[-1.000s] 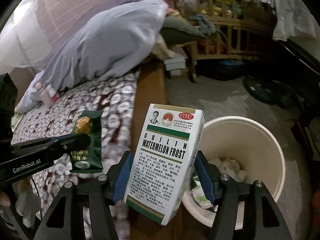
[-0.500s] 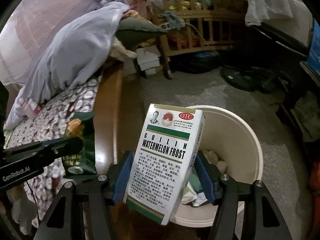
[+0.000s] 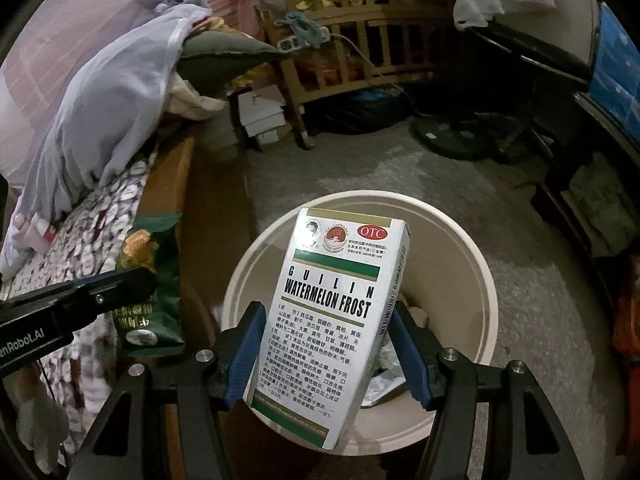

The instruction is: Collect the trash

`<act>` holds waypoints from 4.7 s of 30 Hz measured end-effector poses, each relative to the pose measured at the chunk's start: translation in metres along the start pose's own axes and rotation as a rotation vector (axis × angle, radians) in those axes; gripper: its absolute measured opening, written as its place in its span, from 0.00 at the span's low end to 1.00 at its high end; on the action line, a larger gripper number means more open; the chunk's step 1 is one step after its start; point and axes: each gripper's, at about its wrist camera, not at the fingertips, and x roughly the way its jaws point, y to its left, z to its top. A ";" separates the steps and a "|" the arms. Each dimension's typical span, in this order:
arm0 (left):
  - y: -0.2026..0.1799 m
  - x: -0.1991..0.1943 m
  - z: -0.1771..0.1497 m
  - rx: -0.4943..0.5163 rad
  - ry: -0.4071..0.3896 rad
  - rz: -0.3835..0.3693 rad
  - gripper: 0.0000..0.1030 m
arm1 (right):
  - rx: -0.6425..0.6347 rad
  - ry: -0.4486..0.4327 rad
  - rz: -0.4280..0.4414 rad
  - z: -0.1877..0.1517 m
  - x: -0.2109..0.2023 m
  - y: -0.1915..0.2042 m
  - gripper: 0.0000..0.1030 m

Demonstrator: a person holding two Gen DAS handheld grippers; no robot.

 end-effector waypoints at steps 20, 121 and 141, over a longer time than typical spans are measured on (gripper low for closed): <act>0.000 -0.002 -0.005 0.033 -0.040 -0.042 0.48 | 0.049 -0.008 -0.053 -0.001 0.001 -0.013 0.66; 0.001 -0.141 -0.047 0.115 -0.447 0.230 0.48 | -0.079 -0.416 -0.105 -0.006 -0.138 0.062 0.74; 0.002 -0.137 -0.047 0.116 -0.434 0.222 0.48 | -0.080 -0.408 -0.107 -0.006 -0.134 0.059 0.75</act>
